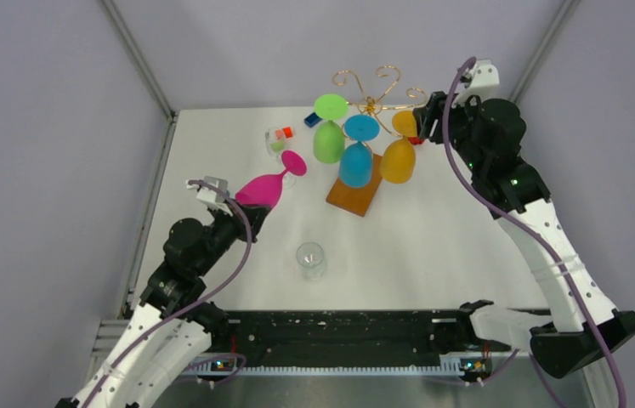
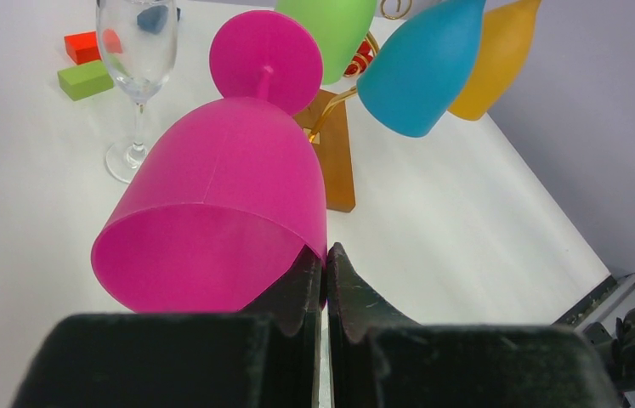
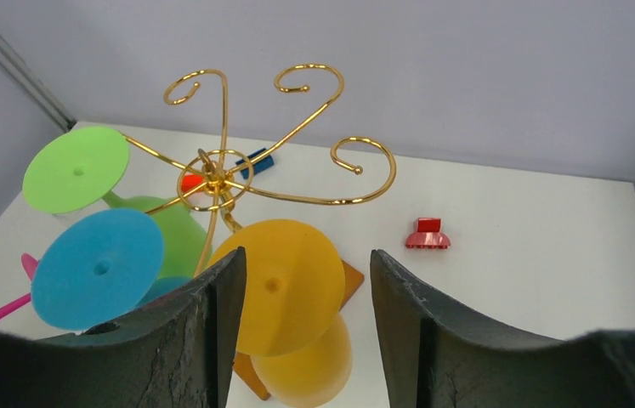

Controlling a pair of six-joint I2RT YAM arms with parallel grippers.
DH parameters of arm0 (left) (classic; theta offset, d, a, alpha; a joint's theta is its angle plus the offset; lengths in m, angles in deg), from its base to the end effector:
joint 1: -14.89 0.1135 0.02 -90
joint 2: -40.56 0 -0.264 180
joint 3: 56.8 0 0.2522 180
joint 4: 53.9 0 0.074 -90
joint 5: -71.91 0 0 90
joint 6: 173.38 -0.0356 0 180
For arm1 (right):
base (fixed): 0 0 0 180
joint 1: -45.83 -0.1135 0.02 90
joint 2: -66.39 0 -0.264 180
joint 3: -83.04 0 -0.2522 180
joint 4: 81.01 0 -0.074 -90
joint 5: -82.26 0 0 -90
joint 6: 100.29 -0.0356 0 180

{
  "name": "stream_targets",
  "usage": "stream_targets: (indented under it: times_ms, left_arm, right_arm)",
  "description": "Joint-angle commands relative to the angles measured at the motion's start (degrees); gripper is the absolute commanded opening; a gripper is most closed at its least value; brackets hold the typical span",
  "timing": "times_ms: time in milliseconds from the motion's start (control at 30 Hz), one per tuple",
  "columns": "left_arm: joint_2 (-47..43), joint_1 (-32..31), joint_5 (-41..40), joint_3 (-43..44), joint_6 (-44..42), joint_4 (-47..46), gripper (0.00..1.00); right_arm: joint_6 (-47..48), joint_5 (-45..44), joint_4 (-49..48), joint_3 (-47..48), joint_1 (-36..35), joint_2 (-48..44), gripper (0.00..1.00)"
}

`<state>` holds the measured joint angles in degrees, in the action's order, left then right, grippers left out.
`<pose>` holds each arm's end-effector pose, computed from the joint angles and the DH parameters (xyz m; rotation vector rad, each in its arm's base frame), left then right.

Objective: Place the wine glass upside down on the wine glass rack
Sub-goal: Adjust the wine rack at the center of the board.

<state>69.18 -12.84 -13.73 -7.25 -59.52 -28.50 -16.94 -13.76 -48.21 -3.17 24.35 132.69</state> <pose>0.1164 -0.0643 0.3215 0.1173 1.6986 -0.7431 0.2308 0.0868 0.4615 -0.1361 1.6652 0.2845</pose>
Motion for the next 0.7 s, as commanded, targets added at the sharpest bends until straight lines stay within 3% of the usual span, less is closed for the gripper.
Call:
stream_targets:
  times_ms: [0,167,300,500,667]
  left_arm:
    - [-3.3,0.3,-1.6,1.9,-2.2,-1.7,0.00]
    - [-7.0,0.2,-1.3,1.4,-2.7,-7.0,0.00]
    - [-7.5,0.2,-0.7,1.8,-3.5,-10.4,0.00]
    - [-7.3,0.2,-0.8,2.1,-4.9,-13.2,0.00]
    - [-6.3,0.2,0.5,2.5,-5.4,-13.3,0.00]
  right_arm:
    - [-0.2,0.6,-7.0,-3.4,0.4,-4.6,0.55]
    - [0.2,-0.4,-11.5,-6.8,0.4,-7.7,0.55]
    - [-0.1,-3.4,-7.2,-3.8,0.4,-5.2,0.55]
    - [1.1,-7.6,7.3,10.8,0.5,4.8,0.55]
    - [4.7,-0.9,18.2,28.9,2.0,17.4,0.57]
